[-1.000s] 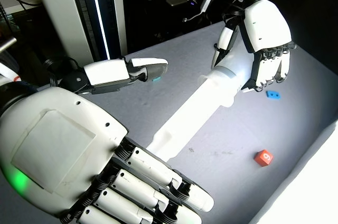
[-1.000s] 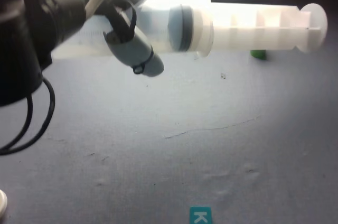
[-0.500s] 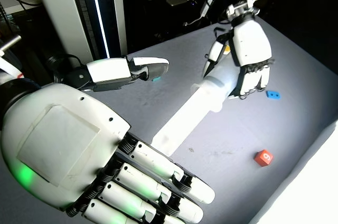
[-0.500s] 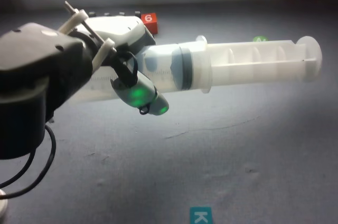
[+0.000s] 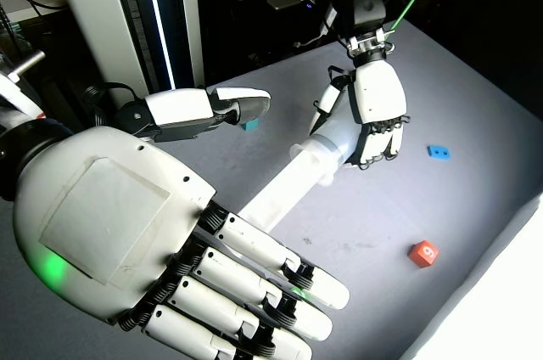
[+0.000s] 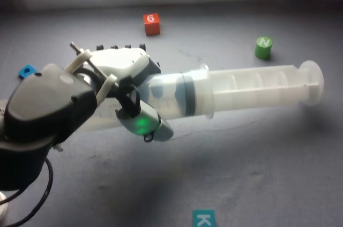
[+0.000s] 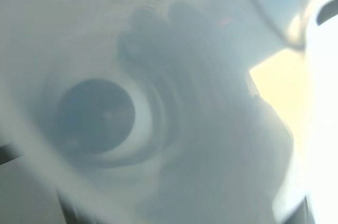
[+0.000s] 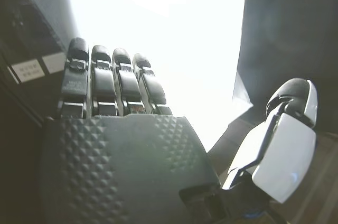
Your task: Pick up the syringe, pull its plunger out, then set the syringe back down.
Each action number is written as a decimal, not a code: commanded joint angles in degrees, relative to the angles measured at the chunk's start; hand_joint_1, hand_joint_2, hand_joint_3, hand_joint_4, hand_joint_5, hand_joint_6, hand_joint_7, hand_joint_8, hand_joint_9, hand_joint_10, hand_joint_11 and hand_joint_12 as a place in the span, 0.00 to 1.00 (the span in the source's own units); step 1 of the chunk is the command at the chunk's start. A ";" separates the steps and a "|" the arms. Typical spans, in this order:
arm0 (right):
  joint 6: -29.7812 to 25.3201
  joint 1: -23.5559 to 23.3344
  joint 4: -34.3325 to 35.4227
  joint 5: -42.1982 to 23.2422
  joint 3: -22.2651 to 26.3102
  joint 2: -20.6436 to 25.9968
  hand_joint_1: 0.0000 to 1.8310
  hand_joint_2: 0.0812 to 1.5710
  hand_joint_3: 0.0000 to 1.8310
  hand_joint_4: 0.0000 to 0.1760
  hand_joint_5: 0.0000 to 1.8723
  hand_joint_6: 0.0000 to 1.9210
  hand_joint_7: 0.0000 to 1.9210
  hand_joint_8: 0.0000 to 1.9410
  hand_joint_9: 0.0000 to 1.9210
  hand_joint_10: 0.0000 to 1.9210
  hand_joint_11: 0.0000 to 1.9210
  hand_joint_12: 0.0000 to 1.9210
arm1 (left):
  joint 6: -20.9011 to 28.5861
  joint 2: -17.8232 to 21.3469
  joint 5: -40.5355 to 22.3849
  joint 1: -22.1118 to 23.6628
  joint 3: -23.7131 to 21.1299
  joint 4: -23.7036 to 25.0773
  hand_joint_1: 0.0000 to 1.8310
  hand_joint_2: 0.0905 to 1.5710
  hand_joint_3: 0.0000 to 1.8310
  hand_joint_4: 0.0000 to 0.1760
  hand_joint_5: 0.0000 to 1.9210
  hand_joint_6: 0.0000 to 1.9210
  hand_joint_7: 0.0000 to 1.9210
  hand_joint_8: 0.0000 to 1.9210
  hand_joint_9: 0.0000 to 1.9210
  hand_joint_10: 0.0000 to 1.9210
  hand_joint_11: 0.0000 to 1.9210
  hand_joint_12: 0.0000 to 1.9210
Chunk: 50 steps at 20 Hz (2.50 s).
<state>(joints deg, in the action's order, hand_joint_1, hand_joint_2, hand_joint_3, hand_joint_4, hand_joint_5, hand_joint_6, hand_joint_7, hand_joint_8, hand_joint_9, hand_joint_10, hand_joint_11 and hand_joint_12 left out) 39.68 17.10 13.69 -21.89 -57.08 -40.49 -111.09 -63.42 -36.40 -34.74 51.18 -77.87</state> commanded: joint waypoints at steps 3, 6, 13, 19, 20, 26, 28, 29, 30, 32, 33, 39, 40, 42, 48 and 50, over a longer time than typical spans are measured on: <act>-0.11 -0.33 0.06 -7.38 0.07 0.30 0.11 0.35 0.00 0.00 0.00 0.00 0.00 0.00 0.00 0.00 0.01 0.02 | 5.15 -0.42 -2.19 -1.80 0.72 6.30 0.66 0.73 0.00 0.00 0.44 0.54 0.47 0.68 0.38 0.52 0.20 0.76; -0.10 -0.29 0.06 -7.46 0.07 0.29 0.12 0.34 0.00 0.00 0.00 0.00 0.00 0.00 0.00 0.00 0.01 0.02 | 8.89 -0.88 -2.19 -3.91 1.54 9.31 0.66 0.73 0.00 0.00 0.44 0.55 0.47 0.67 0.38 0.52 0.21 0.76; -0.04 -0.14 -0.02 -7.54 0.12 0.20 0.09 0.37 0.01 0.00 0.00 0.00 0.00 0.00 0.00 0.00 0.00 0.06 | 14.11 -2.10 -2.19 -7.06 3.24 14.10 0.66 0.73 0.00 0.00 0.44 0.54 0.46 0.68 0.39 0.49 0.22 0.74; 0.00 -0.06 -0.16 -7.61 0.28 0.18 0.06 0.39 0.01 0.00 0.00 0.00 0.00 0.00 0.00 0.00 0.01 0.01 | 14.72 -2.10 -2.26 -7.82 3.41 14.87 0.44 0.67 0.00 0.00 0.18 0.02 0.24 0.03 0.23 0.05 0.08 0.39; 0.02 -0.02 -0.29 -7.62 0.33 0.18 0.09 0.39 0.01 0.00 0.00 0.00 0.00 0.00 0.00 0.00 0.01 0.00 | 14.75 -2.09 -2.26 -7.82 3.46 14.88 0.31 0.57 0.00 0.00 0.06 0.00 0.11 0.00 0.13 0.00 0.06 0.23; 0.02 0.02 -0.40 -7.77 0.43 0.18 0.11 0.38 0.00 0.00 0.00 0.00 0.00 0.00 0.00 0.00 0.01 0.01 | 14.85 -2.08 -2.25 -7.56 3.41 14.94 0.18 0.46 0.00 0.00 0.00 0.00 0.01 0.00 0.03 0.00 0.00 0.17; 0.02 0.04 -0.42 -7.81 0.43 0.18 0.09 0.39 0.00 0.00 0.00 0.00 0.00 0.00 0.00 0.00 0.00 0.00 | 14.85 -2.07 -2.25 -7.43 3.36 15.06 0.17 0.46 0.00 0.00 0.00 0.00 0.01 0.00 0.03 0.00 0.00 0.17; 0.02 0.06 -0.45 -7.82 0.43 0.18 0.10 0.38 0.00 0.00 0.00 0.00 0.00 0.00 0.00 0.00 0.01 0.00 | 14.83 -2.05 -2.25 -7.33 3.36 15.09 0.16 0.46 0.00 0.00 0.00 0.00 0.02 0.00 0.04 0.00 0.00 0.17; 0.02 0.07 -0.50 -7.84 0.43 0.18 0.09 0.38 0.00 0.00 0.00 0.00 0.00 0.00 0.00 0.00 0.01 0.01 | 14.52 -2.00 -2.24 -7.07 3.36 15.36 0.16 0.46 0.00 0.00 0.00 0.00 0.02 0.00 0.04 0.00 0.00 0.17; 0.02 0.13 -0.72 -7.89 0.44 0.18 0.11 0.38 0.00 0.00 0.00 0.00 0.00 0.00 0.00 0.00 0.01 0.01 | 11.77 -1.54 -0.16 -5.53 3.53 15.28 0.09 0.44 0.00 0.00 0.00 0.00 0.02 0.00 0.03 0.00 0.00 0.13; 0.02 0.14 -0.75 -7.89 0.45 0.18 0.13 0.38 0.00 0.00 0.00 0.00 0.01 0.00 0.01 0.00 0.02 0.01 | 10.53 -1.35 0.87 -4.81 3.65 15.08 0.08 0.42 0.00 0.00 0.01 0.00 0.03 0.01 0.05 0.01 0.01 0.14; 0.01 0.25 -1.45 -7.99 0.61 0.19 0.02 0.46 0.00 0.00 0.02 0.00 0.04 0.01 0.05 0.01 0.00 0.19 | 3.74 2.11 7.44 3.35 2.90 16.64 0.06 0.42 0.00 0.00 0.02 0.00 0.03 0.00 0.05 0.00 0.02 0.12; 0.00 0.33 -1.48 -8.09 0.63 0.19 0.00 0.49 0.00 0.00 0.04 0.01 0.06 0.01 0.06 0.01 0.00 0.22 | 2.79 3.26 9.36 5.64 2.45 17.69 0.05 0.42 0.00 0.00 0.03 0.00 0.04 0.00 0.06 0.00 0.03 0.12; -0.03 0.48 -1.51 -8.22 0.67 0.18 0.05 0.51 0.00 0.00 0.18 0.02 0.21 0.01 0.21 0.03 0.00 0.51 | 2.70 5.31 11.83 9.14 1.43 20.22 0.12 0.46 0.00 0.00 0.10 0.00 0.16 0.01 0.16 0.01 0.09 0.13; -0.44 0.70 -3.66 -8.61 1.16 0.20 0.15 0.54 0.00 0.00 0.24 1.00 0.30 1.00 0.36 1.00 0.40 1.00 | 2.72 9.79 20.07 16.67 -2.62 22.51 0.12 0.60 0.01 0.00 0.40 0.99 0.47 1.00 0.47 1.00 0.47 1.00; -0.44 0.69 -3.74 -8.82 1.35 0.22 0.18 0.55 0.00 0.00 0.61 1.00 0.69 1.00 0.71 1.00 0.73 1.00 | 2.73 10.89 21.76 18.57 -4.13 22.64 0.15 0.62 0.00 0.00 0.79 1.00 0.85 1.00 0.85 1.00 0.84 1.00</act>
<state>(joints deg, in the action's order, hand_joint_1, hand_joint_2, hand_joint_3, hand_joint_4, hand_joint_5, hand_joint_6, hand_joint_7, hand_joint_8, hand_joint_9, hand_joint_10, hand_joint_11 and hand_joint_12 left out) 39.70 18.15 9.78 -23.57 -55.75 -40.77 -108.38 -52.69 -12.03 -16.91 46.98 -56.16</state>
